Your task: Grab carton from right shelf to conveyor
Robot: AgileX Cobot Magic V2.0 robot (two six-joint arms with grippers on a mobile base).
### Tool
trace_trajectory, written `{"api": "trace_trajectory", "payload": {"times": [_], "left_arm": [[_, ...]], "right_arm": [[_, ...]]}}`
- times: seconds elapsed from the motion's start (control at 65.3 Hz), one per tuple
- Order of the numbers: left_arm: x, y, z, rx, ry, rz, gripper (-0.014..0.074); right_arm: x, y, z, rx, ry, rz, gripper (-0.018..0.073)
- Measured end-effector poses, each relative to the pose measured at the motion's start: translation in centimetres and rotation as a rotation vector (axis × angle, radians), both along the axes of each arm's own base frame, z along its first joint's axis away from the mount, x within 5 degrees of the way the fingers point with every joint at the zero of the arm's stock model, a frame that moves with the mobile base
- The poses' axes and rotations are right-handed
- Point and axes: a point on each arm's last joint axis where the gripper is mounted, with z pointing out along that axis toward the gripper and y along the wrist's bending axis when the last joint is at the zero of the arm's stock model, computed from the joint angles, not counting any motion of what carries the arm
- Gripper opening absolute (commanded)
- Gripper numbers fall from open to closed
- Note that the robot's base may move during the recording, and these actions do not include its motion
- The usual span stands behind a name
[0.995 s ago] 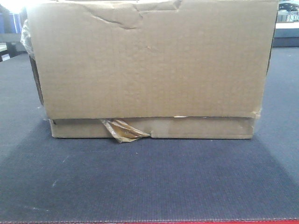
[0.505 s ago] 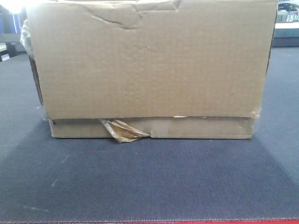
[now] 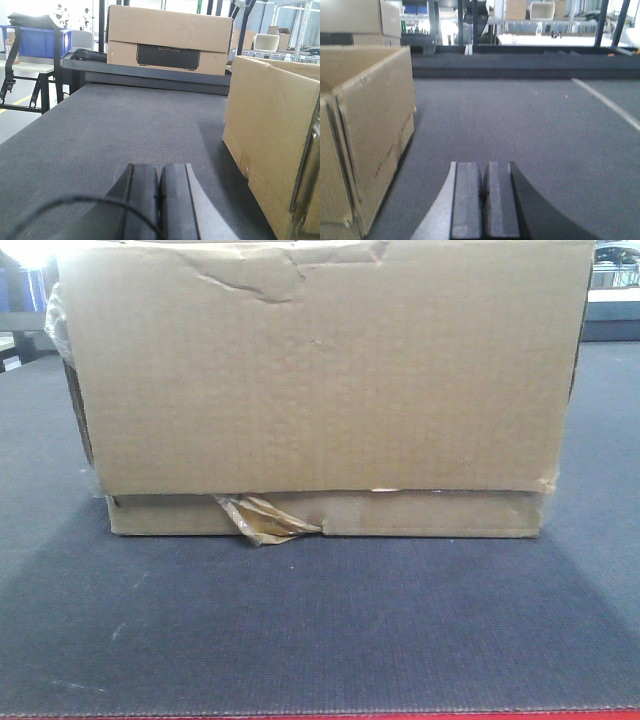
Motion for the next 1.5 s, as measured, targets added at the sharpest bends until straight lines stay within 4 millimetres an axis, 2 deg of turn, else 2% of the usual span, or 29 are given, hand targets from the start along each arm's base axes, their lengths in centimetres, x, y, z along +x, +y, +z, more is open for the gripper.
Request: {"api": "trace_trajectory", "payload": {"times": [0.138, 0.275, 0.444, 1.5], "left_arm": [[0.0, 0.0, 0.0, 0.0, 0.0, 0.0, -0.0018], [0.0, 0.0, 0.0, 0.0, 0.0, 0.0, -0.0018], [0.0, 0.0, 0.0, 0.0, 0.0, 0.0, -0.0018], [0.0, 0.0, 0.0, 0.0, 0.0, 0.0, -0.0018]], "right_arm": [[0.9, 0.0, -2.9, 0.002, -0.002, -0.006, -0.0074], [1.4, 0.0, -4.6, 0.004, -0.027, -0.009, -0.0074], [1.4, -0.1, -4.1, 0.007, -0.099, -0.011, -0.0074], [1.4, -0.1, -4.0, 0.005, -0.11, -0.011, -0.0074]]}}
